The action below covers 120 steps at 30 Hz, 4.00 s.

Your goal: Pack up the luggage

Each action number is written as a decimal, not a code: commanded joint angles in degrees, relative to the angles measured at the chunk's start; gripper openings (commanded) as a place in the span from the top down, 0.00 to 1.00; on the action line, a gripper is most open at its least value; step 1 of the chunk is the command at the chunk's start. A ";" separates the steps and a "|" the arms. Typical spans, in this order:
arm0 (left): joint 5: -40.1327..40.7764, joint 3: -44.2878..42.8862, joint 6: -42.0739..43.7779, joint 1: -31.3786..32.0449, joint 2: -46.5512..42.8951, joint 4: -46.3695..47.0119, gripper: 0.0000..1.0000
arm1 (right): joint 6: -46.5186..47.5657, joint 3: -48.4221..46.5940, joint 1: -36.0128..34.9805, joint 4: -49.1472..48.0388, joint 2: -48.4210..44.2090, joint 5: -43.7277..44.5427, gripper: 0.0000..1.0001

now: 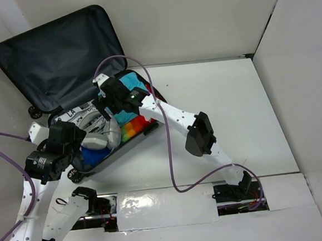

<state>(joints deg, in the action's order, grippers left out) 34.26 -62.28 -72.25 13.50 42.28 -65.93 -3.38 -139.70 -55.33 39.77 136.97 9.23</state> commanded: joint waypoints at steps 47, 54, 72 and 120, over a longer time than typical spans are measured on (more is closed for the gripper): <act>-3.49 -24.44 39.71 -17.32 27.48 29.27 0.00 | -5.42 49.60 15.15 -19.20 -42.74 -23.21 0.29; -14.38 -25.52 43.60 -37.21 40.15 41.74 0.00 | -6.12 52.68 21.30 -18.06 -46.78 -21.90 0.00; -26.61 -35.50 61.61 -44.61 61.40 67.70 0.00 | -4.36 58.31 32.48 -18.41 -53.13 -23.55 0.00; -33.82 21.58 46.76 -7.17 -10.81 65.57 1.00 | -29.58 84.23 47.42 1.17 -71.48 3.42 0.00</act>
<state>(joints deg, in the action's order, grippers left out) 15.07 -40.42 -16.53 4.38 35.66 2.48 -30.92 -57.58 -8.64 31.94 68.01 10.92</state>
